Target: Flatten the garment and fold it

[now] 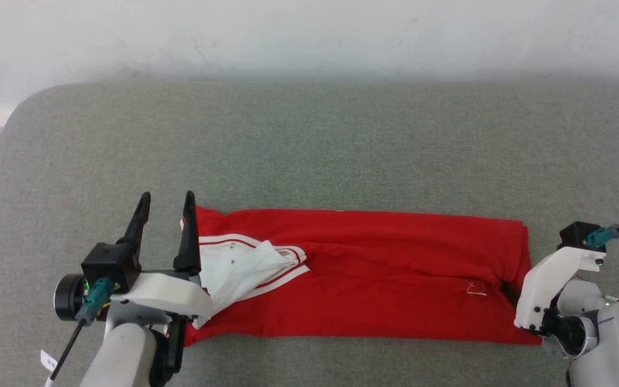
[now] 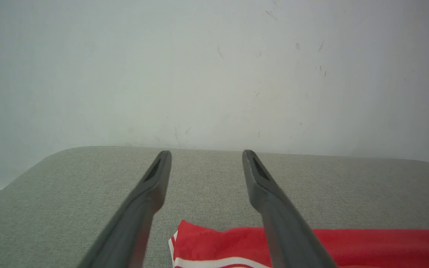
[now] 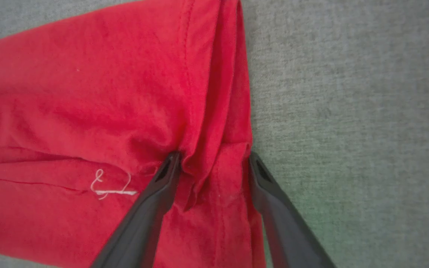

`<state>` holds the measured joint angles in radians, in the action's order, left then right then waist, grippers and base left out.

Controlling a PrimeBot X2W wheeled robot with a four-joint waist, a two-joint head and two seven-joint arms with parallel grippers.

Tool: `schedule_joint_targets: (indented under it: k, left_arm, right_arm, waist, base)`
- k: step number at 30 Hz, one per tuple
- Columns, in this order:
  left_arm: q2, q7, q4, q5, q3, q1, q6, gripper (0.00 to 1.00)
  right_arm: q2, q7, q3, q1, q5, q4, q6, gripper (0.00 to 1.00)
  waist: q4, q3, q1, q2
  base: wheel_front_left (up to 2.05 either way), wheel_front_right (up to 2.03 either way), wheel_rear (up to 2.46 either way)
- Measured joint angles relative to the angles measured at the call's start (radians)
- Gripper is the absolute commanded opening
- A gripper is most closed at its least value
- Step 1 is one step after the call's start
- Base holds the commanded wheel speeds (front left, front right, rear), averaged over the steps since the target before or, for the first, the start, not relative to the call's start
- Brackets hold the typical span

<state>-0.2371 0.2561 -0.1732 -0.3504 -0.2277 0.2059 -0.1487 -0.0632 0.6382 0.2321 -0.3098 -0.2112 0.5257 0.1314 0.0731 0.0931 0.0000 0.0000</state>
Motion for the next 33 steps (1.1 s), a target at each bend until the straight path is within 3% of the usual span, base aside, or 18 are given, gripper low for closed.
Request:
schedule_joint_targets:
  k: [1, 3, 9, 19, 23, 28, 33]
  left_arm:
    - [0.002, 0.000, -0.001, 0.001, 0.003, 0.000, 0.004, 1.00]
    - [0.007, 0.000, -0.005, 0.001, 0.009, 0.000, 0.007, 1.00]
    - [0.015, 0.000, -0.007, 0.008, 0.027, -0.002, 0.010, 1.00]
    - [0.025, 0.001, -0.007, 0.022, 0.041, -0.018, 0.025, 1.00]
    - [0.031, 0.001, -0.007, 0.027, 0.041, -0.018, 0.026, 1.00]
    - [0.040, 0.001, -0.011, 0.028, 0.041, -0.018, 0.035, 1.00]
    - [0.043, 0.001, -0.017, 0.033, 0.040, -0.019, 0.042, 1.00]
  right_arm:
    - [-0.001, 0.006, -0.005, -0.003, 0.000, 0.002, 0.000, 0.26]
    - [0.000, 0.009, -0.010, -0.006, 0.002, 0.002, 0.000, 0.00]
    - [0.015, -0.010, 0.024, -0.003, 0.065, -0.016, 0.001, 0.00]
    - [0.017, -0.055, 0.221, 0.049, 0.343, -0.171, 0.001, 0.00]
    - [0.002, -0.086, 0.250, 0.061, 0.399, -0.196, 0.001, 0.00]
    - [-0.004, -0.093, 0.177, 0.081, 0.382, -0.249, 0.001, 0.00]
    - [-0.019, -0.019, -0.023, 0.124, 0.296, -0.419, 0.001, 0.00]
  waist:
    - [0.000, 0.000, 0.0000, 0.0000]
    - [0.000, 0.000, 0.0000, 0.0000]
    - [0.002, -0.005, 0.0001, 0.0000]
    - [0.008, -0.003, 0.0000, 0.0000]
    - [0.012, 0.001, 0.0001, 0.0000]
    - [0.016, -0.002, 0.0001, 0.0000]
    - [0.026, -0.009, 0.0001, 0.0000]
  base:
    - [0.00, 0.00, 0.00]
    - [0.00, 0.00, 0.00]
    - [0.00, 0.00, 0.00]
    - [0.00, 0.00, 0.00]
    - [0.00, 0.00, 0.00]
    - [0.00, 0.00, 0.00]
    - [0.00, 0.00, 0.00]
